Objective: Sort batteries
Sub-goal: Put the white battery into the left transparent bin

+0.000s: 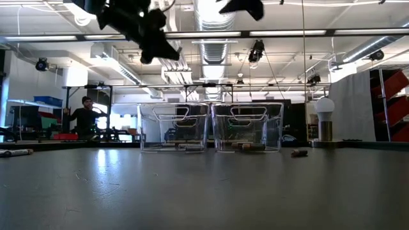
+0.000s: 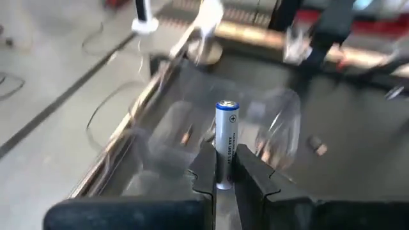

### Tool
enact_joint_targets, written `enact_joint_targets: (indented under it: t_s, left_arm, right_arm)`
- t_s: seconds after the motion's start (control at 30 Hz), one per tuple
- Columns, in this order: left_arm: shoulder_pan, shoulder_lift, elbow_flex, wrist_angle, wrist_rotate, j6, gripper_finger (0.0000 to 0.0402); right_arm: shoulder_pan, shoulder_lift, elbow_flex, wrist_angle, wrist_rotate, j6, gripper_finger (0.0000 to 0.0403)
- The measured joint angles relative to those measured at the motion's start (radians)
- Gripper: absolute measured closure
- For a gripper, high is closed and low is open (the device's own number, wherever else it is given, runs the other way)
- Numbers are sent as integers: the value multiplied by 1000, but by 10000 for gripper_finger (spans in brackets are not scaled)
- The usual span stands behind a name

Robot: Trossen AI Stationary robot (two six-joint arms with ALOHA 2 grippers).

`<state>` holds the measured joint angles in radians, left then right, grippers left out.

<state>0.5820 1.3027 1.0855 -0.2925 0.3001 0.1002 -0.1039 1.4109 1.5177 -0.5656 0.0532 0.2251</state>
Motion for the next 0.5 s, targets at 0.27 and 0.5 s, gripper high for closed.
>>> enact_joint_targets:
  t_s: [0.27, 0.5]
  left_arm:
    - [4, 200, 98, -131, -35, 78, 387]
    - [6, 410, 286, -368, -191, 173, 387]
  right_arm:
    - [118, 41, -6, -327, 3, 58, 280]
    - [187, 93, -83, -392, -6, 118, 273]
